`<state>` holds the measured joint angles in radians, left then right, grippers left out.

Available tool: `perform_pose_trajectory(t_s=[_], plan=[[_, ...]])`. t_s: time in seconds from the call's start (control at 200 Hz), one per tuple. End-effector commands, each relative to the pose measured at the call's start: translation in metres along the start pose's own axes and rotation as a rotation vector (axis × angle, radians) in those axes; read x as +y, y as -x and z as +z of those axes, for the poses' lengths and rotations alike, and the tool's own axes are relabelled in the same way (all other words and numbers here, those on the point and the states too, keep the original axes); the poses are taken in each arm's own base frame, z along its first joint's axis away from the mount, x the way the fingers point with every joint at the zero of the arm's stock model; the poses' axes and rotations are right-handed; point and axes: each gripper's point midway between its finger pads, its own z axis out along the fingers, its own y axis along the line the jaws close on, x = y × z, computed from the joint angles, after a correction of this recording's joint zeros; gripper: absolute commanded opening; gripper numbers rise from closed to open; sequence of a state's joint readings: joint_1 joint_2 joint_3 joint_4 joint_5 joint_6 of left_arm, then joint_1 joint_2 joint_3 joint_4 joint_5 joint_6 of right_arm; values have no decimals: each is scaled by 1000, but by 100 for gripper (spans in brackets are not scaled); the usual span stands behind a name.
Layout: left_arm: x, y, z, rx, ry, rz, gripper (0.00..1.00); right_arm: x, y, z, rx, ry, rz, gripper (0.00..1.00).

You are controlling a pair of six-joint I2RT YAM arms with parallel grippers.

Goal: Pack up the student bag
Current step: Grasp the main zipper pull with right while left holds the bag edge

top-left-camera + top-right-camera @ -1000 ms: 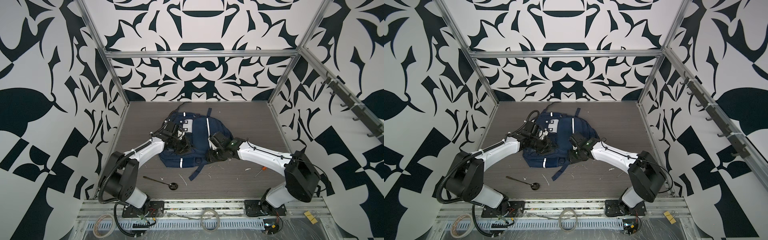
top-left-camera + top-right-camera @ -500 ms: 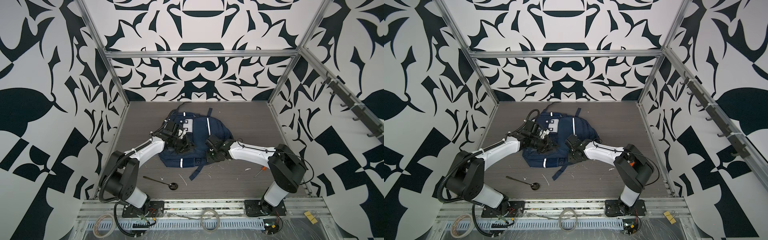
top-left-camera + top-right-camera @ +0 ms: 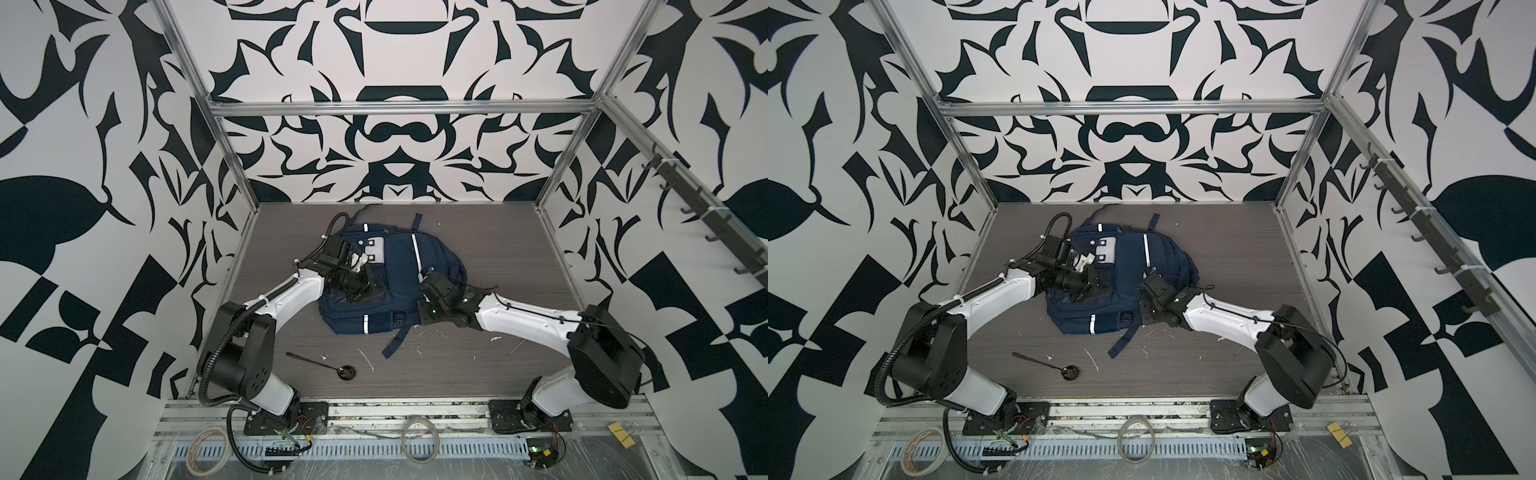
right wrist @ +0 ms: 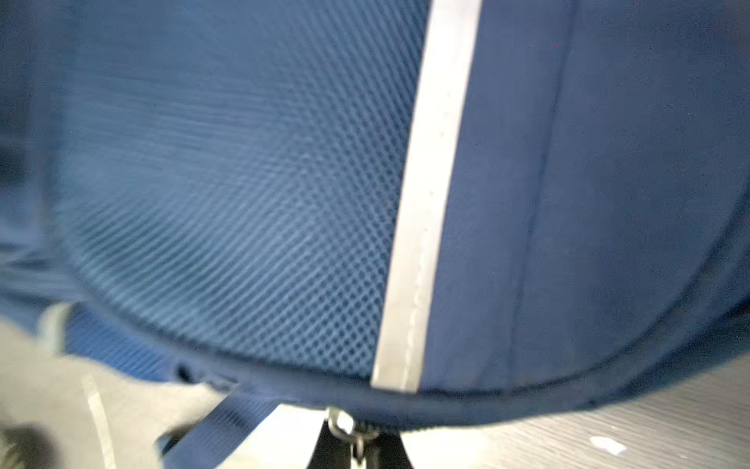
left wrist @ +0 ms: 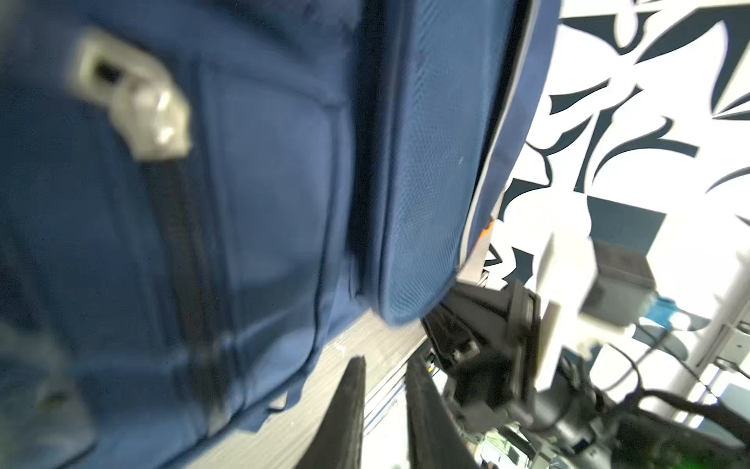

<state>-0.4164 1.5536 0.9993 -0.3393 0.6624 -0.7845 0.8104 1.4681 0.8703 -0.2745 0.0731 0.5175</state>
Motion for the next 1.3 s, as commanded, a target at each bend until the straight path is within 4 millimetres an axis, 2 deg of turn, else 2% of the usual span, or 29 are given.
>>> perform_pose_trajectory(t_s=[0.0, 0.1, 0.145, 0.2, 0.295, 0.395, 0.56, 0.615, 0.73, 0.79, 0.895, 1.06, 1.295], plan=[[-1, 5, 3, 4, -5, 7, 36, 16, 2, -20, -21, 96, -139, 0], [4, 6, 8, -9, -21, -17, 75, 20, -6, -26, 27, 129, -193, 0], [4, 5, 11, -9, -37, -24, 80, 24, -7, -28, 47, 146, -213, 0], [4, 4, 14, -7, -53, -24, 81, 27, -7, -30, 68, 151, -229, 0], [10, 0, 23, -3, -57, -39, 74, 30, -2, -33, 92, 138, -244, 0], [15, 2, 35, 0, -80, -68, 57, 32, 3, -39, 83, 119, -242, 0], [14, 8, 43, 3, -84, -56, 44, 37, -10, -43, 102, 120, -258, 0], [10, 9, 44, 9, -92, -47, 44, 40, -16, -41, 125, 107, -289, 0], [1, 8, 50, 31, -105, -25, 70, 45, -16, -39, 124, 106, -291, 0], [-3, 6, 54, 44, -107, -18, 74, 46, -11, -38, 102, 105, -267, 0], [-9, 0, 59, 73, -119, -7, 58, 50, -6, -34, 70, 119, -221, 0], [-12, -5, 56, 95, -103, 14, 43, 51, -7, -26, 58, 130, -173, 0], [-15, -11, 48, 119, -65, 47, 35, 57, 0, -17, 45, 135, -176, 0]])
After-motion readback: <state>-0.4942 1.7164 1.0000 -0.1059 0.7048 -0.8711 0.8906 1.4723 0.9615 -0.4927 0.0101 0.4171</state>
